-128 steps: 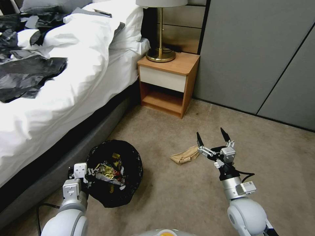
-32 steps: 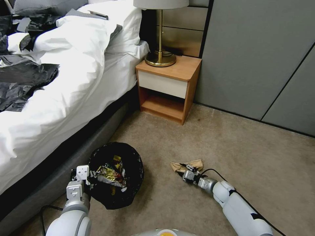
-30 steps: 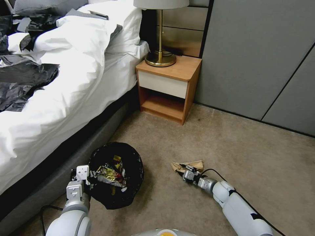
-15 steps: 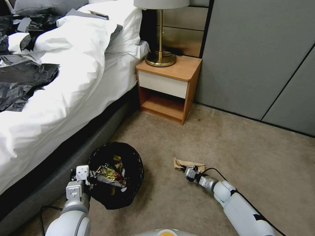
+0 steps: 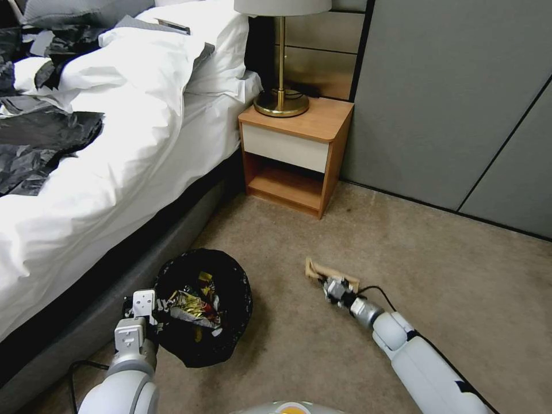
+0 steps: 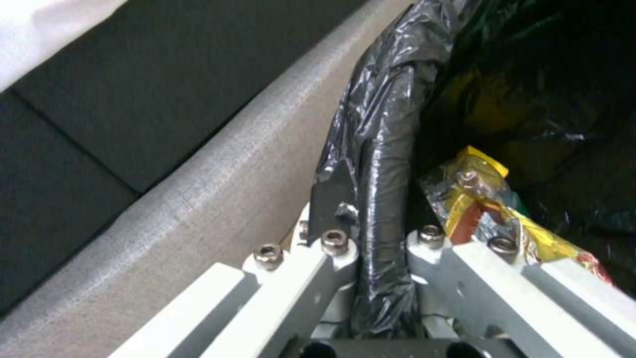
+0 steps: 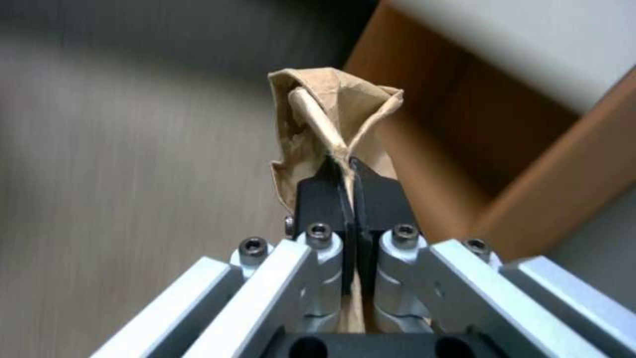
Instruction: Pick up the trash bin, then pick up the garbage from the floor and place it into the trash bin.
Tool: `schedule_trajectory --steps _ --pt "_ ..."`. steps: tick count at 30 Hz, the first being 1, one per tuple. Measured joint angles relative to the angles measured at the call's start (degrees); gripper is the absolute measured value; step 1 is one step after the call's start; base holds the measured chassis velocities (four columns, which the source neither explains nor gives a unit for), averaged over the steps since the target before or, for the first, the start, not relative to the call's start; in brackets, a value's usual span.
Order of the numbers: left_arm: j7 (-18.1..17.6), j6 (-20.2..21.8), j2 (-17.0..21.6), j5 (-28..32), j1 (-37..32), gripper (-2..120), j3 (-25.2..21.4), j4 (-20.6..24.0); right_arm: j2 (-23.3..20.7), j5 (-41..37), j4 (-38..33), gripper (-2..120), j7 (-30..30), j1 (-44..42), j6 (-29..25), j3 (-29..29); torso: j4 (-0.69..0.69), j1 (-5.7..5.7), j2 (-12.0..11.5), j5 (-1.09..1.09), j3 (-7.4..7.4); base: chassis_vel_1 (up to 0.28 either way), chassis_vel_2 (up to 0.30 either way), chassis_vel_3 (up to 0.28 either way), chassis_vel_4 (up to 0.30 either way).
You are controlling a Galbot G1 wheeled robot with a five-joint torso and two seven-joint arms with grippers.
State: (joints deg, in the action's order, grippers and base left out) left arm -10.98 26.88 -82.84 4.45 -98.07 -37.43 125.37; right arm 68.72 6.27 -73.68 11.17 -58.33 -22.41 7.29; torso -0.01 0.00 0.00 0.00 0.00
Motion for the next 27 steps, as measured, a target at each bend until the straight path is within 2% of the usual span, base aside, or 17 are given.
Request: schedule_trajectory --steps 2,3,5,6,8,10,12,18,20,21,27 --pt "0.0 0.1 0.0 0.1 0.2 1 0.2 0.0 -0.9 -5.9 -10.2 0 -0.2 -1.4 0.3 -0.3 0.01 0.0 0.0 -0.01 0.0 0.0 0.0 0.0 0.0" --pt "0.0 0.1 0.0 0.1 0.2 1 0.2 0.0 -0.9 -5.9 -10.2 0 -0.2 -1.4 0.3 -0.3 0.01 0.0 0.0 -0.01 0.0 0.0 0.0 0.0 0.0" --pt "0.0 0.2 0.0 0.2 0.3 1 0.5 0.0 -1.2 -10.0 -17.0 0 0.9 -2.0 0.2 -1.2 0.01 0.0 0.0 0.0 0.0 0.0 0.0 0.0 0.0" --pt "0.0 0.2 0.0 0.2 0.3 1 0.5 0.0 -1.2 -10.0 -17.0 0 0.9 -2.0 0.2 -1.2 0.01 0.0 0.0 0.0 0.0 0.0 0.0 0.0 0.0" --pt "0.0 0.3 -0.1 0.2 0.4 1 0.8 0.0 -1.7 -13.1 -25.5 0 2.8 -3.2 1.0 -2.8 0.02 0.0 0.0 0.0 0.0 0.0 0.0 0.0 0.0" --pt "0.0 0.3 -0.1 0.2 0.4 1 0.9 0.0 -1.8 -13.5 -26.5 0 3.1 -3.4 1.2 -3.1 0.02 0.0 0.0 0.0 0.0 0.0 0.0 0.0 0.0" --pt "0.0 0.4 -0.2 0.1 0.6 1 1.1 0.0 -2.7 -16.8 -32.3 0 4.6 -4.9 2.6 -6.5 0.01 0.0 0.0 -0.01 0.0 0.0 0.0 0.0 0.0" --pt "0.0 0.4 -0.3 0.0 0.7 1 1.3 0.0 -3.2 -20.1 -34.9 0 4.6 -5.6 3.8 -11.0 0.0 0.0 0.0 0.0 0.0 0.0 0.0 0.0 0.0" --pt "0.0 0.4 -0.5 -0.1 0.8 1 1.6 0.0 -2.9 -22.2 -35.3 0 3.5 -5.5 4.8 -16.0 0.01 0.0 0.0 0.01 0.0 0.0 0.0 0.0 0.0" --pt "0.0 0.4 -0.5 -0.1 0.8 1 1.6 0.0 -2.9 -22.2 -35.3 0 3.5 -5.5 4.8 -16.0 0.01 0.0 0.0 0.01 0.0 0.0 0.0 0.0 0.0" --pt "0.0 0.4 -0.9 -0.5 0.3 1 1.9 0.1 -0.9 -21.1 -32.3 0 3.5 -5.0 5.3 -21.2 0.02 0.0 0.0 0.0 0.0 0.0 0.0 0.0 0.0"
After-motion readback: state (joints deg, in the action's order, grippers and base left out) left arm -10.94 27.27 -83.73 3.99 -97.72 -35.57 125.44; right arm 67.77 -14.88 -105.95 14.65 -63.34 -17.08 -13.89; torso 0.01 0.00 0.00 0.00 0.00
